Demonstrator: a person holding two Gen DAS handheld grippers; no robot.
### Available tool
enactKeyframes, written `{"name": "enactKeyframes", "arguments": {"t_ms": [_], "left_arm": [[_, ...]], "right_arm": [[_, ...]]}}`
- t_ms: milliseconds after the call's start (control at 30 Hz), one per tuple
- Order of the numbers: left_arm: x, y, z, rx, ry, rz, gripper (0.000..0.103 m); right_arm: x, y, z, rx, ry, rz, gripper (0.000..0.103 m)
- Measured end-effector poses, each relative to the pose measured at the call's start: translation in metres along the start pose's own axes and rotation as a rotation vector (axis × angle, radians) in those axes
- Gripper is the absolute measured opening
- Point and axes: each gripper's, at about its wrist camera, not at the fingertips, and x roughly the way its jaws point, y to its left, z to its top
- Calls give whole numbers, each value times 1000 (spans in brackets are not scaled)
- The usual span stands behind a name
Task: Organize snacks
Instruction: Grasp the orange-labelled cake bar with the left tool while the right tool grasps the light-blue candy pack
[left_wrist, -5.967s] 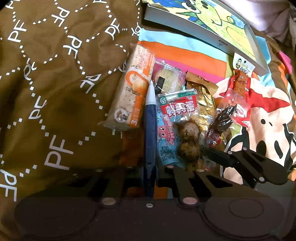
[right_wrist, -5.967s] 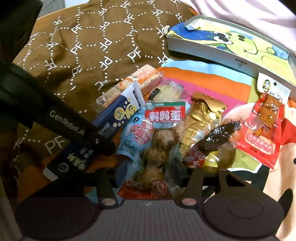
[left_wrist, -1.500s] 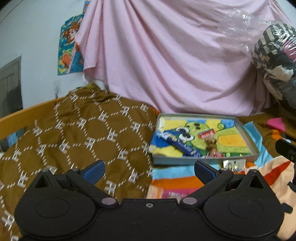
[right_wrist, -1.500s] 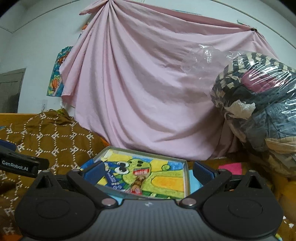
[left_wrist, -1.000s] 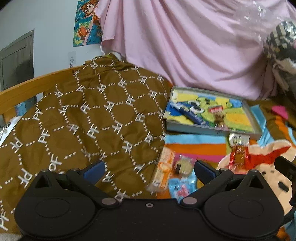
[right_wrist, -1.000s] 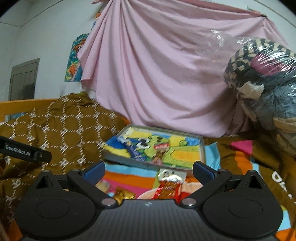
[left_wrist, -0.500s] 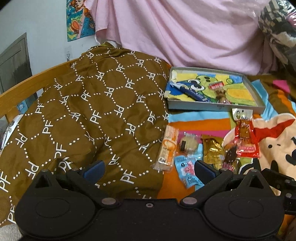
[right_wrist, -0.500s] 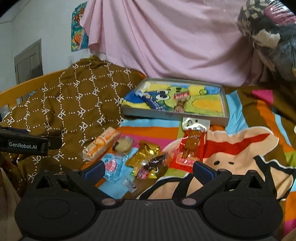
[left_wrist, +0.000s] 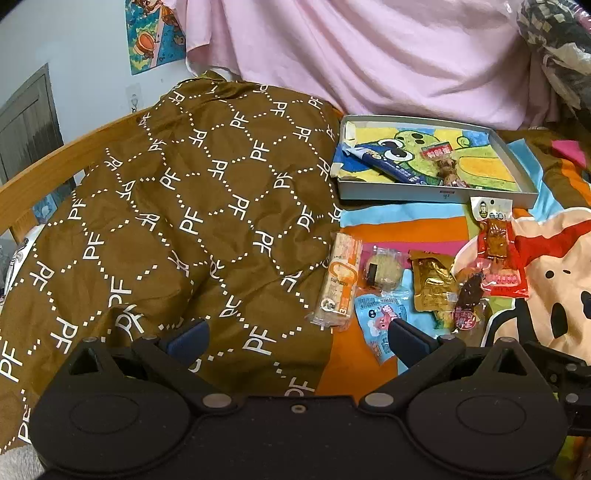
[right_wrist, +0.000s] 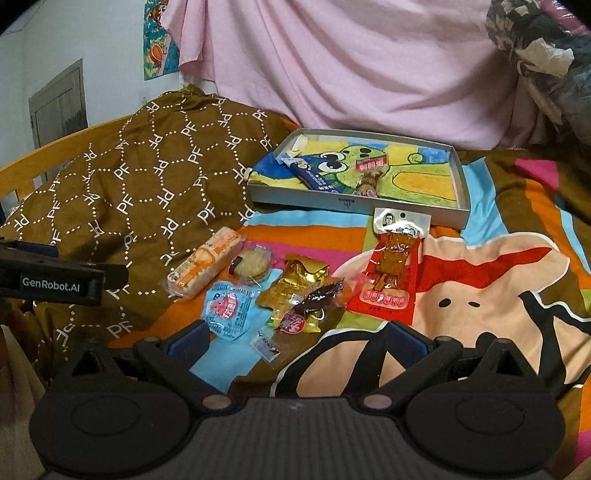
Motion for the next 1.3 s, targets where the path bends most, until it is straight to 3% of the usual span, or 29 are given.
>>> {"name": "enactKeyframes", "arguments": {"t_ms": [500,700,1033,1300], "left_arm": [[19,8,12,-24,69,-14,102],[37,8,25,57,79,-7,102],[80,-2,47,218,123,-63,102],[110,5,60,136,172,-121,102]], "right_arm": [[12,2,-2,3,66,17,103],[21,6,-2,-3,103,30,103],[33,12,-2,-20,137,42,103],[59,28,9,-121,134,72,103]]}}
